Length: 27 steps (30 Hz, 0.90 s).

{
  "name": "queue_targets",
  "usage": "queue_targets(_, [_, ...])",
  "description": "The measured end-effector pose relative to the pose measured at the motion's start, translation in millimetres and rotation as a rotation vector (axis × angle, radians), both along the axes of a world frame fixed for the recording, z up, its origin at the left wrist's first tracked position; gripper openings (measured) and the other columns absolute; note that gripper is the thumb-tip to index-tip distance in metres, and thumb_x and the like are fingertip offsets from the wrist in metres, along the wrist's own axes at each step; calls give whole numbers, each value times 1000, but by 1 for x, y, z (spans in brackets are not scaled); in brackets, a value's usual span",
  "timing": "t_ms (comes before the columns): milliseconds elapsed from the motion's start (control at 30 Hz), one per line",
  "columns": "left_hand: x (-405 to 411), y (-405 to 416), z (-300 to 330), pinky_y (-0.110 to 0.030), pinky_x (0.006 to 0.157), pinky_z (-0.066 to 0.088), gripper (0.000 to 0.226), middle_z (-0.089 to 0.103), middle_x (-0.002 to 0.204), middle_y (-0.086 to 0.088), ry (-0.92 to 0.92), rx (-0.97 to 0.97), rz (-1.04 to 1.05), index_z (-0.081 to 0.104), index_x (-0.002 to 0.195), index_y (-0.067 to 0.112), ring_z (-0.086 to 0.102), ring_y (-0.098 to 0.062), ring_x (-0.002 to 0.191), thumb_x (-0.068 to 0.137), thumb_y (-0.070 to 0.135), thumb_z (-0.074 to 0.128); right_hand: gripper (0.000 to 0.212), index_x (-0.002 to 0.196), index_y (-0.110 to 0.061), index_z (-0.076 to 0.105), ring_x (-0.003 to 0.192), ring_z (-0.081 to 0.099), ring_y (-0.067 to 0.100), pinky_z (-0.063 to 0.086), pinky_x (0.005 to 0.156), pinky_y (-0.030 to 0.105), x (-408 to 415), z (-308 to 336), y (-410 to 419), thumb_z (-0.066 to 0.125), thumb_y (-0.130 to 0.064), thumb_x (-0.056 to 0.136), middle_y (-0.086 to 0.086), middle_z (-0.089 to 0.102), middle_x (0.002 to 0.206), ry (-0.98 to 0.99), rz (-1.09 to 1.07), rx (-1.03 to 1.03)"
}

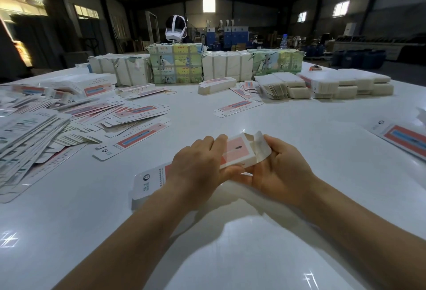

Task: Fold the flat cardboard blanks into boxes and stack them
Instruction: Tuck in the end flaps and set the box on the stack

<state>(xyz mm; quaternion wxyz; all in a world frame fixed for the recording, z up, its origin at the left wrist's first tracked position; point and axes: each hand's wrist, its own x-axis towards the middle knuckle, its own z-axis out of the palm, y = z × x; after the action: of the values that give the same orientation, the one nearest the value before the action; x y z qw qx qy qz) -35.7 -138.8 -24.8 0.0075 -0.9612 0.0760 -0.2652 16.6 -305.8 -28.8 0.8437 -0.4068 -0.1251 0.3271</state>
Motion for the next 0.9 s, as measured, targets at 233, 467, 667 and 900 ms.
queue_targets(233, [0, 1, -2, -28, 67, 32, 74, 53, 118, 0, -42, 64, -20, 28, 143, 19, 51, -21, 99, 86, 66, 32, 53, 112, -9, 65, 106, 62, 36, 42, 98, 55, -1, -3, 4, 27, -45, 100, 20, 64, 120, -52, -100, -132])
queue_targets(467, [-1, -1, -3, -29, 65, 31, 76, 52, 118, -1, -94, 91, -28, 26, 144, 17, 52, -22, 100, 87, 67, 29, 40, 99, -10, 68, 84, 71, 26, 61, 64, 39, -4, 0, 8, 38, -36, 100, 15, 73, 95, -181, -248, -203])
queue_targets(667, [-6, -5, 0, -29, 50, 29, 70, 63, 87, -10, -142, 48, -103, 56, 123, 4, 60, -28, 70, 82, 60, 51, 31, 89, -14, 67, 75, 70, 14, 55, 59, 24, -11, -6, 8, 39, -19, 100, -1, 71, 78, -650, -404, -506])
queue_targets(900, [-5, -13, -3, -25, 42, 36, 64, 62, 69, -8, -234, 93, -85, 68, 101, 3, 58, -24, 54, 71, 59, 68, 62, 94, -7, 52, 78, 56, 17, 51, 81, 51, -16, -8, 14, 46, -65, 74, 9, 59, 82, -770, -419, -720])
